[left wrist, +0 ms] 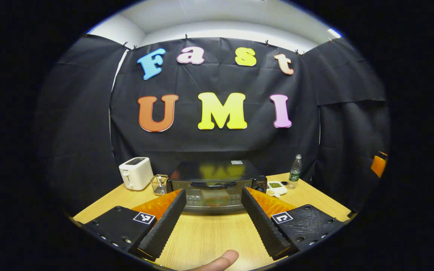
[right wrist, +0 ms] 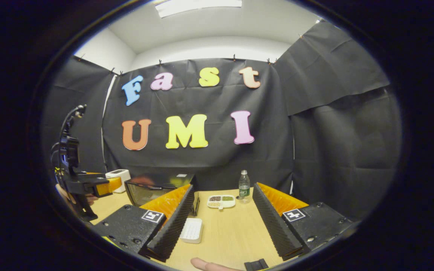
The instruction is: Open the electric oven with the left hand, put the food in, and close the electric oven.
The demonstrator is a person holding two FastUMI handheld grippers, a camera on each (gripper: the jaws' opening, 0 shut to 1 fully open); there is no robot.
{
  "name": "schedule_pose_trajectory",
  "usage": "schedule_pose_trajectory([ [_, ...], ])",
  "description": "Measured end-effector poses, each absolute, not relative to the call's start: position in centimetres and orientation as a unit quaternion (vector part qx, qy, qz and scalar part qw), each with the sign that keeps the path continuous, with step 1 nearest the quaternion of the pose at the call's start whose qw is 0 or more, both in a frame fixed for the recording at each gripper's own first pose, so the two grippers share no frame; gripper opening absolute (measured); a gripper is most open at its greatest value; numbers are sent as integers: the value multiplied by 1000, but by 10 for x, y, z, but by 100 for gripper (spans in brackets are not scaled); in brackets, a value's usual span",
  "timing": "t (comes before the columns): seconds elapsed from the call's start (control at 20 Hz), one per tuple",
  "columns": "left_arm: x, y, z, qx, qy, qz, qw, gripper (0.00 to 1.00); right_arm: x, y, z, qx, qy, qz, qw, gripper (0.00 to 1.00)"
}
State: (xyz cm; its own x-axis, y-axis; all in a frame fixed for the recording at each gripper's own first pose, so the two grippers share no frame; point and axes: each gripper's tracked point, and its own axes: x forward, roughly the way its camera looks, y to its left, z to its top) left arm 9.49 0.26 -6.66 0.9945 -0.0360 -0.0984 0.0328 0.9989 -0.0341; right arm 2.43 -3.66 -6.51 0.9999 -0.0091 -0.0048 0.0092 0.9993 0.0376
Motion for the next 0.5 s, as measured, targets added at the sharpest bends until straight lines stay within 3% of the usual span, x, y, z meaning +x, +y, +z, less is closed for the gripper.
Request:
schedule_pose_trajectory([
  [0.35, -10, 21, 1, -22, -25, 8, 999, 96, -31, -36, -33, 44, -38, -8, 998, 99],
  [0.4, -22, 22, 2, -23, -26, 10, 999, 96, -37, -33, -32, 44, -38, -6, 998, 88],
  [0.5, -41, 20, 4, -26, -26, 8, 999, 96, -47, -31, -31, 39, -39, -2, 998, 88],
])
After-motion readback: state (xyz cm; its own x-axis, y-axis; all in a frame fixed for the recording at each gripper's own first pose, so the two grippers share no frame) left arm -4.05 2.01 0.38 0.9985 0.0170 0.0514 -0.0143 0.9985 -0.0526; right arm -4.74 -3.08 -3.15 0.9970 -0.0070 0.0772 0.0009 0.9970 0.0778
